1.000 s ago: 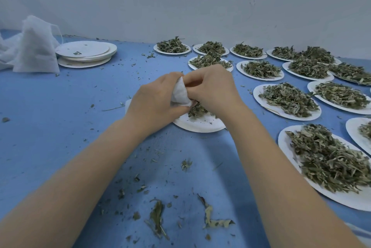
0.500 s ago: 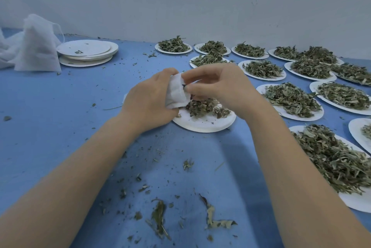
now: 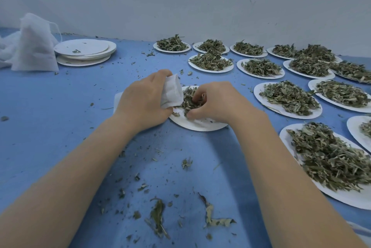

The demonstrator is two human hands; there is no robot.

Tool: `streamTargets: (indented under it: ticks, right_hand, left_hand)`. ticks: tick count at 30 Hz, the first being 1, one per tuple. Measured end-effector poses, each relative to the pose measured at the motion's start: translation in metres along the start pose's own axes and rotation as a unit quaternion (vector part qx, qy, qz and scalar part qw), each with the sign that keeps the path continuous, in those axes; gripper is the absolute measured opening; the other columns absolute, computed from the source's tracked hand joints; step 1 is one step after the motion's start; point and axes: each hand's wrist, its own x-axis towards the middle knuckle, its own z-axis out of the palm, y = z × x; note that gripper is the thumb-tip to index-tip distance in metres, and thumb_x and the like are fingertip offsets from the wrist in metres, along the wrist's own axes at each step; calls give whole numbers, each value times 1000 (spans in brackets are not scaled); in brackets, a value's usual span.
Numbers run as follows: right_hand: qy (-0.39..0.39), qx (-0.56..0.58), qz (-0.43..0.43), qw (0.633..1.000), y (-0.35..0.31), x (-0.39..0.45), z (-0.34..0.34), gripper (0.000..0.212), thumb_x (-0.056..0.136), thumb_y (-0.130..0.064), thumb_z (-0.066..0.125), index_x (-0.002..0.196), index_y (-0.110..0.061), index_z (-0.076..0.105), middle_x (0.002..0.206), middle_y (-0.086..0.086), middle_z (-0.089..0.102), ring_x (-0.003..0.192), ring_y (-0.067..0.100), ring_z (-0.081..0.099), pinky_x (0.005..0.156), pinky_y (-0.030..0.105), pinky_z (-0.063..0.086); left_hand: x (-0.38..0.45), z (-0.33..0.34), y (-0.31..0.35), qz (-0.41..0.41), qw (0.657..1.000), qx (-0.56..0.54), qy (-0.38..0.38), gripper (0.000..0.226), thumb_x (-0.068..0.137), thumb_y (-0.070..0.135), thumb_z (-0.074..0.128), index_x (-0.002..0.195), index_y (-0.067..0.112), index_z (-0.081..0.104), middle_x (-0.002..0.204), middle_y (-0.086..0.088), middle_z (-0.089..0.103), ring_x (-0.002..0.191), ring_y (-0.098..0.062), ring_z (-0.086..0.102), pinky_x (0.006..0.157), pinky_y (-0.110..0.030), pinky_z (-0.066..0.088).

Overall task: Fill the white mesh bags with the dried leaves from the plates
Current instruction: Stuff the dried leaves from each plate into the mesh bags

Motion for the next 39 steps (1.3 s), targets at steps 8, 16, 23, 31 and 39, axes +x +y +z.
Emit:
streamTargets:
  ticks: [8,16,23,31,39]
  right_hand:
    - [9,-1,-9,1000,-12,-2,10,11,76,-27,67,85,-25,61,82,-3,63,67,12,54,58,23,43]
    - [33,126,-2,991,-3,-6,-12,18,76,-14,67,66,-28,69,58,-5,67,57,11,64,51,19,52]
    - [30,222,-57,973,3,-16,-33,15,75,-12,74,73,-26,74,70,1,71,60,6,58,62,18,51]
    - [7,225,-82,971,-2,-15,-24,15,78,-10,69,78,-24,73,82,16,69,65,19,53,71,47,53]
    - [32,266,-82,960,-12,-8,-10,14,81,-10,68,90,-18,75,64,-3,63,49,-2,46,48,14,37]
  left_hand:
    - [0,0,1,2,1000,-13,-7,64,70,24,69,128,18,43,116,-4,58,92,-32,56,68,-28,30]
    - [0,2,-4,1,1000,-10,-10,63,71,25,67,128,18,42,116,-4,58,90,-31,55,68,-27,30]
    - [0,2,-6,5,1000,5,-7,61,71,22,66,127,14,44,116,-8,58,92,-33,55,70,-30,32]
    - [0,0,0,46,999,3,-21,60,71,17,69,126,9,47,113,-13,59,96,-34,55,78,-35,36]
    - [-2,-1,10,40,998,-49,15,56,70,18,71,121,8,51,107,-9,61,92,-31,56,72,-27,30]
